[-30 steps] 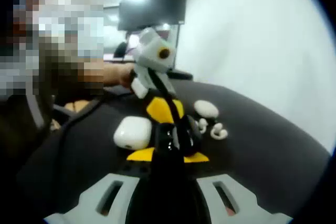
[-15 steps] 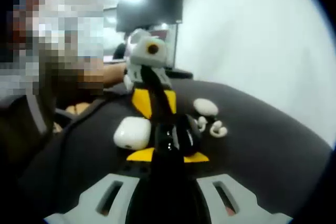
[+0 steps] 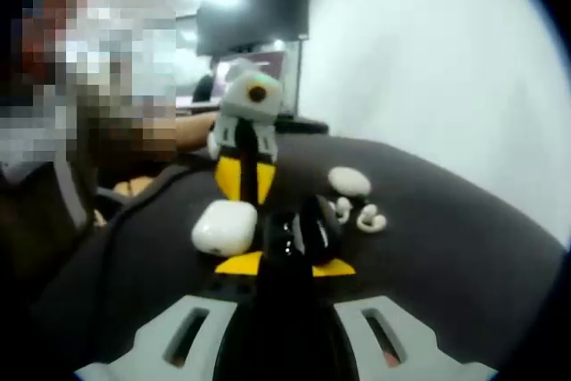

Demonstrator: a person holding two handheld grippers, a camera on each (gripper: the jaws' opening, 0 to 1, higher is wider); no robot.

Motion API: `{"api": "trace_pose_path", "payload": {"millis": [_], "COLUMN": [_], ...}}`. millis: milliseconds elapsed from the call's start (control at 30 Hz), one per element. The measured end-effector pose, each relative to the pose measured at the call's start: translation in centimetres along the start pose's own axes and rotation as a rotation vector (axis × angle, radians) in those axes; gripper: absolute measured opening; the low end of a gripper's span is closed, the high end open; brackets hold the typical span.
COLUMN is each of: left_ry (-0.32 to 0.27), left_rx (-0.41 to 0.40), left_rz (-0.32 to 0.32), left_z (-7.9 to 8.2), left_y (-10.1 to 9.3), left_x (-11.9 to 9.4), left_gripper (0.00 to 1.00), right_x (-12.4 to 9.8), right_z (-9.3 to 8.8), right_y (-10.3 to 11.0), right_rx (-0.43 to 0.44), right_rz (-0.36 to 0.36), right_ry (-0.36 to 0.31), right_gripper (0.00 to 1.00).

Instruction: Pick up three earphones and place each one into its charging case using tactile feedback, ensure that each earphone is properly inserted and securely positioned inside the case.

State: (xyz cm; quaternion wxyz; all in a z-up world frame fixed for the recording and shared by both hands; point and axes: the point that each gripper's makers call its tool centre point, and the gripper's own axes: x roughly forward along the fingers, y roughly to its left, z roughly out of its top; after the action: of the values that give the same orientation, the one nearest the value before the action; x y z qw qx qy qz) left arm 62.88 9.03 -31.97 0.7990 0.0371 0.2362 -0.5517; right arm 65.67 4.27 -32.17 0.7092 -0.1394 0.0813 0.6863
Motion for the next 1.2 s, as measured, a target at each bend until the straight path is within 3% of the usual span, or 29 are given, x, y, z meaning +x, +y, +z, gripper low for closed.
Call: {"api": "trace_pose_path", "payload": {"millis": [167,367,433,533,633,700,933,1067,1200], "left_ry": [-0.016,0.011,0.017,0.012,-0.06,-0.077,-0.076,-0.061,-0.083], "left_rx": [0.002,0.009,0.017,0.05,0.025,0.013,0.037,0.031,0.095], "left_rz": [-0.022,-0.123,-0.128,-0.102,-0.052,-0.045,-0.063,-0.084,-0.093], "left_z": [0.6,0.4,0.4,0.5,1.9,2.3,1.7,0.7,0.9], "left_y": [-0.4,-3.2,-3.7,-3.3,-1.8,-1.2,-1.1,-0.5,-0.8], "left_x": [0.6,1.2,1.4,1.3,1.0,0.9,1.7,1.6,1.4], "left_gripper": [0.07,0.06,0.09,0.12,0.15,0.16,0.15,0.17,0.2], "right_x": [-0.2,-0.4,-0.4,-0.4,-0.4,-0.3,1.0,2.4,3.5], "right_z": [0.0,0.0,0.0,0.0,0.1,0.2,0.8,1.1,1.4], "right_y": [0.1,0.2,0.2,0.2,0.1,0.2,2.0,3.0,3.4], "right_rx": [-0.005,-0.018,-0.02,-0.023,-0.03,-0.046,-0.132,-0.098,-0.069], "right_rz": [-0.006,-0.009,-0.009,-0.01,-0.012,-0.015,0.034,0.081,0.111], "right_ry": [0.0,0.0,0.001,0.002,0.003,0.007,0.018,0.024,0.023], "right_gripper": [0.19,0.19,0.19,0.19,0.19,0.19,0.19,0.19,0.19]}}
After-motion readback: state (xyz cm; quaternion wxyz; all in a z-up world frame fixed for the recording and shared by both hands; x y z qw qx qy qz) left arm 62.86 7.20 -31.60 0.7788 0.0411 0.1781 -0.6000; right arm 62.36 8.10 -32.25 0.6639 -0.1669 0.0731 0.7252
